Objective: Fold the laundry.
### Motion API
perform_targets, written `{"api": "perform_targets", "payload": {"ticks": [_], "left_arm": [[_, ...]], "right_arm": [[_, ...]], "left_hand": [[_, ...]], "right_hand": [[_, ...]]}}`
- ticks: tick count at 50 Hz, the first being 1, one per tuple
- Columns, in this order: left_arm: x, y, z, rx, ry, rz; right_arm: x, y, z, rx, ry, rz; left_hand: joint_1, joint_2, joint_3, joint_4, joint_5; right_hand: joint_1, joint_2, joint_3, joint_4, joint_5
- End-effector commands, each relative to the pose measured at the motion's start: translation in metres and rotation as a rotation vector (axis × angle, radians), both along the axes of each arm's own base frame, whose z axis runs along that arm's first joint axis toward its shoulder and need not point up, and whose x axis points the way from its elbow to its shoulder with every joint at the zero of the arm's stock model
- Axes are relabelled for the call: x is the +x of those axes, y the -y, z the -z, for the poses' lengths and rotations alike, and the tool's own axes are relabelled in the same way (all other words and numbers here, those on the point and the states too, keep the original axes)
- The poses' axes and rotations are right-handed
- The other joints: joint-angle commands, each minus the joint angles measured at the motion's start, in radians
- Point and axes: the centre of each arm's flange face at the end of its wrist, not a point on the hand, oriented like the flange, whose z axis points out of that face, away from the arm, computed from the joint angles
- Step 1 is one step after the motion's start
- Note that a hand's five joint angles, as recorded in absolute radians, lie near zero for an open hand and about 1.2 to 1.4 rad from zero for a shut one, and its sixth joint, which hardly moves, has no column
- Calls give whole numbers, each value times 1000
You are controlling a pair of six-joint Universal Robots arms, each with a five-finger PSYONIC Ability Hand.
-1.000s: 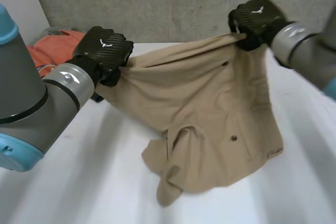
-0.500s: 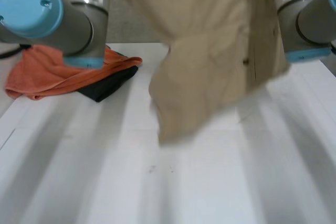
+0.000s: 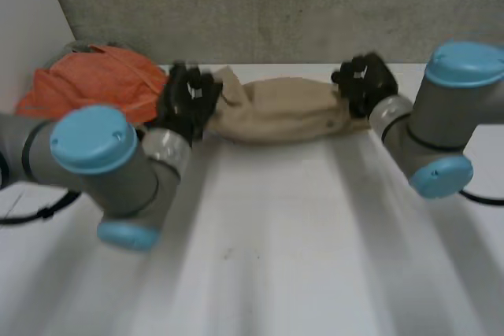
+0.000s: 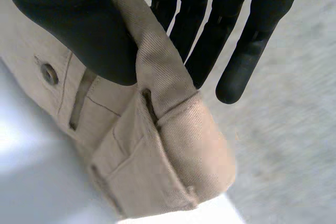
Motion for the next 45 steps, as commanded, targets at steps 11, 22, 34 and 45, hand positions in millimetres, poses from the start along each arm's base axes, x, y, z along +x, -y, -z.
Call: {"api": "perform_targets", "payload": {"ticks": [11,22,34,45], "left_arm": [[68,-158,-8,429,340,47],[79,-205,-4,600,521,135],[16,-81,-16,251,209,14],[-34,12,18,-143,261,-43]], "right_arm": [[-61,-145,3,598,-419,-78],[-86,-176,9,620,-586,-127],[-69,-124,-3,382,-362,-10],[-47,-62,20,142,-277,20]], "left_hand": [[253,195,199,196,219],[253,195,199,196,219],[253,195,199,196,219],[253,195,199,196,219]], "right_hand": [[302,220,201,180,251],[302,220,201,180,251],[302,220,201,180,251],[302,220,201,180,251]]}}
